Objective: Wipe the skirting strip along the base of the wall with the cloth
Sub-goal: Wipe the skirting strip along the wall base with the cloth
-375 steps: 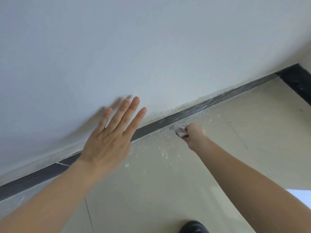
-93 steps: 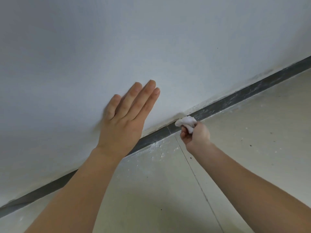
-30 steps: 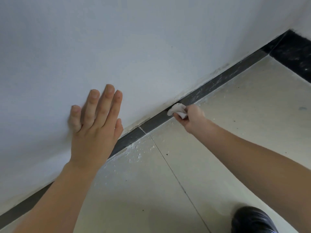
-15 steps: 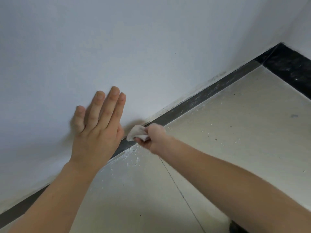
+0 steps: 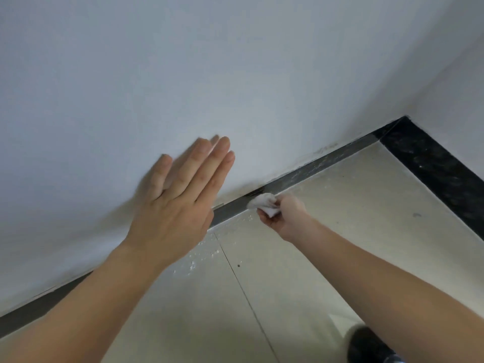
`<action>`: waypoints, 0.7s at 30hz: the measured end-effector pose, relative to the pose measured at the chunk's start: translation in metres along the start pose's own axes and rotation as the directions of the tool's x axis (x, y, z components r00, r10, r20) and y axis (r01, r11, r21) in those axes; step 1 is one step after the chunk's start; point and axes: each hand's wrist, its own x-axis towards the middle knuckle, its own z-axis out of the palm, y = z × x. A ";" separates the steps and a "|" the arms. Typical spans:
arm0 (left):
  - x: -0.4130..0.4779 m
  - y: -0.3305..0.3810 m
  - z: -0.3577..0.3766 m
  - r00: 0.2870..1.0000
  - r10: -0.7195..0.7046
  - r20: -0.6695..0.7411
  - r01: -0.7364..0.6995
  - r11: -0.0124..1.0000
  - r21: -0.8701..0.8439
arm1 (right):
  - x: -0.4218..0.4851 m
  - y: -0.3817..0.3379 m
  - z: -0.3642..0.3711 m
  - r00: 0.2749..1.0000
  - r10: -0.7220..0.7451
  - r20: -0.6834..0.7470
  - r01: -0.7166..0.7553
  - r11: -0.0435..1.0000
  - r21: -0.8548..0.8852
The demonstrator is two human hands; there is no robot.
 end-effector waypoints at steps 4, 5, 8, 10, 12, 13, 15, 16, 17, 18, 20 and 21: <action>0.034 0.016 0.004 0.994 0.107 0.016 -0.106 0.994 -0.022 | 0.006 0.021 0.023 0.982 0.099 0.158 -0.098 0.995 -0.014; 0.038 0.018 0.005 0.994 0.105 0.028 -0.104 0.994 -0.013 | 0.012 0.018 0.025 0.984 0.100 0.149 -0.100 0.995 -0.007; 0.039 0.016 0.009 0.994 0.096 0.046 -0.097 0.995 0.028 | 0.035 -0.012 0.009 0.999 -0.018 0.040 0.016 0.999 0.036; 0.038 0.013 0.010 0.992 0.113 0.053 -0.116 0.991 0.060 | 0.051 -0.039 -0.016 0.996 -0.035 -0.083 0.048 0.987 0.152; 0.038 0.014 0.011 0.991 0.120 0.063 -0.127 0.985 0.115 | 0.058 -0.064 -0.042 0.990 -0.035 -0.136 0.065 0.973 0.222; 0.038 0.015 0.012 0.991 0.117 0.069 -0.126 0.982 0.139 | 0.057 -0.072 -0.053 0.989 -0.056 -0.139 0.089 0.965 0.245; 0.038 0.018 0.015 0.992 0.104 0.075 -0.117 0.976 0.183 | 0.055 -0.075 -0.065 0.989 -0.084 -0.118 0.115 0.951 0.286; 0.038 0.020 0.018 0.993 0.096 0.073 -0.109 0.973 0.205 | 0.053 -0.070 -0.067 0.993 -0.078 -0.090 0.102 0.950 0.296; 0.038 0.022 0.020 0.994 0.088 0.069 -0.102 0.970 0.222 | 0.054 -0.059 -0.067 0.997 -0.054 -0.051 0.066 0.955 0.290; 0.038 0.024 0.023 0.995 0.078 0.064 -0.091 0.968 0.235 | 0.053 -0.045 -0.062 1.000 -0.004 0.027 -0.003 0.965 0.261; 0.039 0.028 0.026 0.997 0.057 0.054 -0.069 0.964 0.256 | 0.050 -0.015 -0.045 0.974 0.108 0.201 -0.132 0.985 0.112; 0.040 0.030 0.028 0.997 0.053 0.050 -0.065 0.961 0.267 | 0.048 0.001 -0.033 0.950 0.149 0.275 -0.170 0.984 0.052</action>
